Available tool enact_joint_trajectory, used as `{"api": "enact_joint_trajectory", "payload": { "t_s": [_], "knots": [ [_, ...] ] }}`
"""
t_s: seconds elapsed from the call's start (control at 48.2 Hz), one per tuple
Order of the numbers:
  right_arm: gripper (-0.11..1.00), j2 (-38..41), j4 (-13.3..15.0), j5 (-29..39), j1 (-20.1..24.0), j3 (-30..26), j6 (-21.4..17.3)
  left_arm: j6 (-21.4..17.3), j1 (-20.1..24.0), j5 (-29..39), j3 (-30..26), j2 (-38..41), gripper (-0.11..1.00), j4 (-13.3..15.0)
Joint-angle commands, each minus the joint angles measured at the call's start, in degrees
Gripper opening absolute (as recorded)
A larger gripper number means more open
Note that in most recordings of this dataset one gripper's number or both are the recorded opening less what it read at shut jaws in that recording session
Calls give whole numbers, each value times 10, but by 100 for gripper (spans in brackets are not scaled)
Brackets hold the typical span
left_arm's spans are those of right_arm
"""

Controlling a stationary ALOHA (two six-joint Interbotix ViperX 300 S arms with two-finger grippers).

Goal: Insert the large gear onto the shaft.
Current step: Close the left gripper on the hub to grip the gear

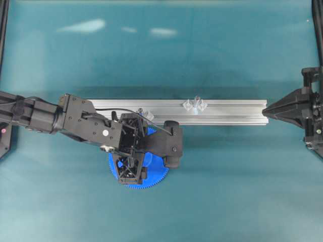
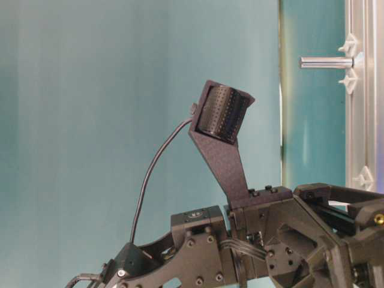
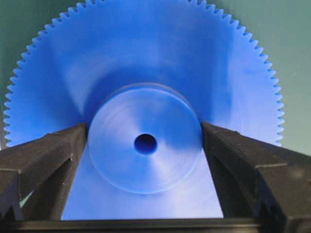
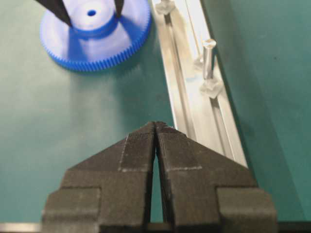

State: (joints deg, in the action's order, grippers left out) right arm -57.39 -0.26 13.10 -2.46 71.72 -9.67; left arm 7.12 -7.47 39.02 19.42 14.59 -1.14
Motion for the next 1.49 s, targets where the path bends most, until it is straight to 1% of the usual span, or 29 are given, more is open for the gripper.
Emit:
{"api": "enact_joint_trajectory", "payload": {
  "t_s": [0.0, 0.519, 0.664, 0.768, 0.83, 0.851, 1.474],
  "knots": [
    [9, 4, -1, -3, -1, -6, -7, 0, 1, -1, -6, -7, 94, -1],
    [9, 4, -1, -3, -1, -6, -7, 1, 1, 0, -5, 1, 94, -1],
    [9, 4, -1, -3, -1, -6, -7, 7, 1, 0, -5, 4, 93, -1],
    [9, 4, -1, -3, -1, -6, -7, 9, 1, 0, -5, 4, 88, -1],
    [9, 4, -1, -3, -1, -5, -7, 8, 1, -1, -5, 3, 77, -1],
    [9, 4, -1, -3, -1, -6, -7, 8, 0, -2, -4, 2, 76, -1],
    [9, 4, 0, -3, -1, -5, -7, 4, -2, -4, -4, 1, 76, -1]
  ]
}}
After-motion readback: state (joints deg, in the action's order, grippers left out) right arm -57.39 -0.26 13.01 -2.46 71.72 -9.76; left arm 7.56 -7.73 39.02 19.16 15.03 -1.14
